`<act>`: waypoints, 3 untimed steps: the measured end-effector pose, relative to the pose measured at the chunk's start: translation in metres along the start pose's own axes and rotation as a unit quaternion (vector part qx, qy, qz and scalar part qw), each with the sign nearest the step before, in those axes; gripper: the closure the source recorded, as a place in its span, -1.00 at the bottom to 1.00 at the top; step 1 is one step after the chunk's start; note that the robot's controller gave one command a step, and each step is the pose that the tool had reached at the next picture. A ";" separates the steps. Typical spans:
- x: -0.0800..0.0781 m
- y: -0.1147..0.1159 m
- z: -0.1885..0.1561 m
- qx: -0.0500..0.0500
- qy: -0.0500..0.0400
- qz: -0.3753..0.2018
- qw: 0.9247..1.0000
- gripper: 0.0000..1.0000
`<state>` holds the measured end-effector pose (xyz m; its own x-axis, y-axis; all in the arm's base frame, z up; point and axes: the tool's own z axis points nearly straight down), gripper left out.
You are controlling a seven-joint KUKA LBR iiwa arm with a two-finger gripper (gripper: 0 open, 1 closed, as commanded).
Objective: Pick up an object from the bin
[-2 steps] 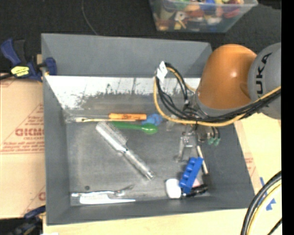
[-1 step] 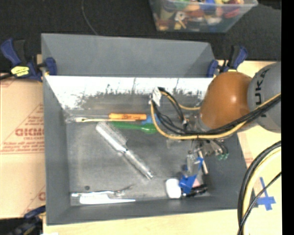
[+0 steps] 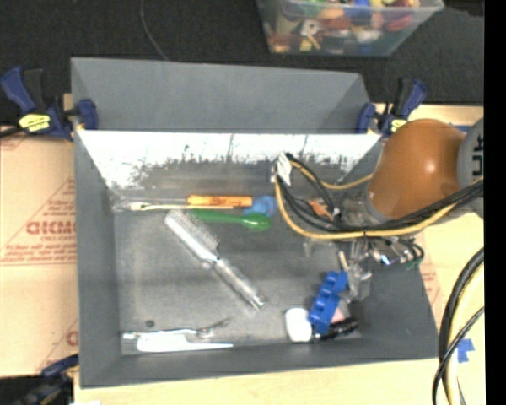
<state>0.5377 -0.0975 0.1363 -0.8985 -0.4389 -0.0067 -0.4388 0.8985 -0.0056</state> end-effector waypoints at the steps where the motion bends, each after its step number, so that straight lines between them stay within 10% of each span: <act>1: -0.017 0.057 0.024 -0.003 0.002 -0.167 0.986 -1.00; 2: 0.012 0.011 0.065 0.001 0.000 -0.246 0.969 -1.00; 3: -0.049 0.151 0.065 -0.001 -0.003 -0.189 0.982 1.00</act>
Offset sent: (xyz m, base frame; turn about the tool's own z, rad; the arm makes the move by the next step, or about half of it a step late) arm -0.0161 0.0058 -0.0663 -0.4991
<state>0.5161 0.0595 0.0706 -0.6719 -0.7405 -0.0100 -0.7405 0.6720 -0.0060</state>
